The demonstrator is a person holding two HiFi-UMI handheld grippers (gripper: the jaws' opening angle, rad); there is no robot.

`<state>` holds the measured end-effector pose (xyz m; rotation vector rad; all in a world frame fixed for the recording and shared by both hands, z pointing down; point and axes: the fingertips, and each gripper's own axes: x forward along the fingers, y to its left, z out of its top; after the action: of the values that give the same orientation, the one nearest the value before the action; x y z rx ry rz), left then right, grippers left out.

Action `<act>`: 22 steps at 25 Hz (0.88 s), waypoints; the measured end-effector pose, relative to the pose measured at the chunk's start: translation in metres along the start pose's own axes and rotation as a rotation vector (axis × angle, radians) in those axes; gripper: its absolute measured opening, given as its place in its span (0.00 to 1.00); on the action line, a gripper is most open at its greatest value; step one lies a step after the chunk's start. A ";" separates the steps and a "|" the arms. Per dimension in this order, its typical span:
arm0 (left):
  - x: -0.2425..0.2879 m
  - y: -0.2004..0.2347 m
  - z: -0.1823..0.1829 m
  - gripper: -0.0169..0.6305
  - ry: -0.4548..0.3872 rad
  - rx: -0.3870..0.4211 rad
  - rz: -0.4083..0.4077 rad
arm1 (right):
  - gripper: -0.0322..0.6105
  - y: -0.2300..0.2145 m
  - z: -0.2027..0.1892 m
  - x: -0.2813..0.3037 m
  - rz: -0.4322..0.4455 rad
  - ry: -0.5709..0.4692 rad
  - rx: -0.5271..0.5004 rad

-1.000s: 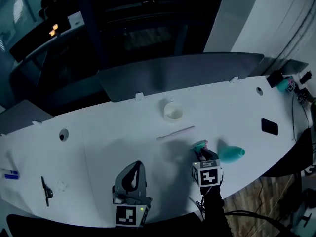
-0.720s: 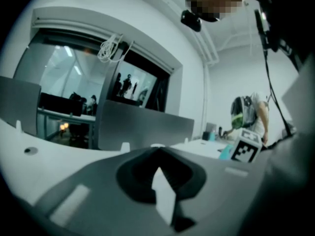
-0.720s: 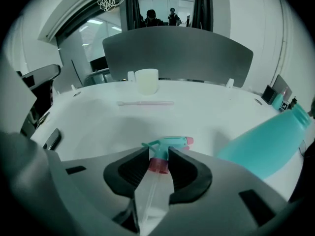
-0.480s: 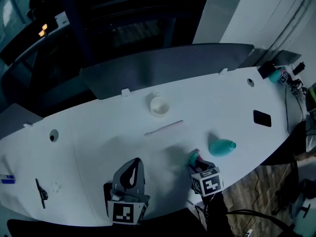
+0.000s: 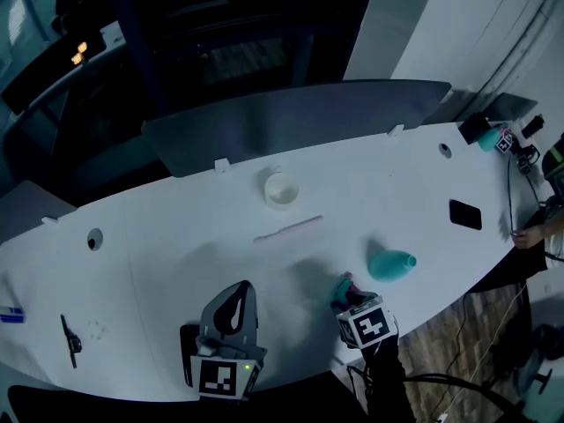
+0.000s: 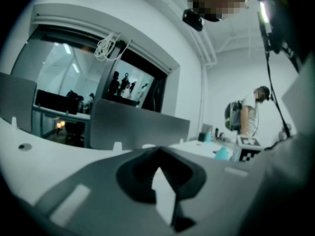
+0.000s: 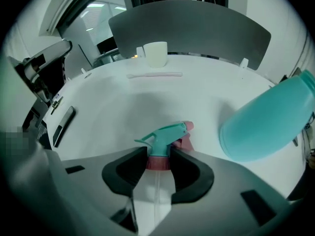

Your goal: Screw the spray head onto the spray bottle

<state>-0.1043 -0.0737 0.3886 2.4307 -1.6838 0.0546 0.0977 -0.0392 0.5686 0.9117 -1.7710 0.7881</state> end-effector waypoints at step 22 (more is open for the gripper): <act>0.089 -0.223 -0.052 0.48 0.045 0.219 -0.660 | 0.26 -0.070 0.029 -0.273 -0.133 -1.388 0.113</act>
<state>0.1389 -0.0711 0.4229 2.9900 -0.8219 0.2060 0.2158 -0.0354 0.3113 1.8817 -2.7524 0.0569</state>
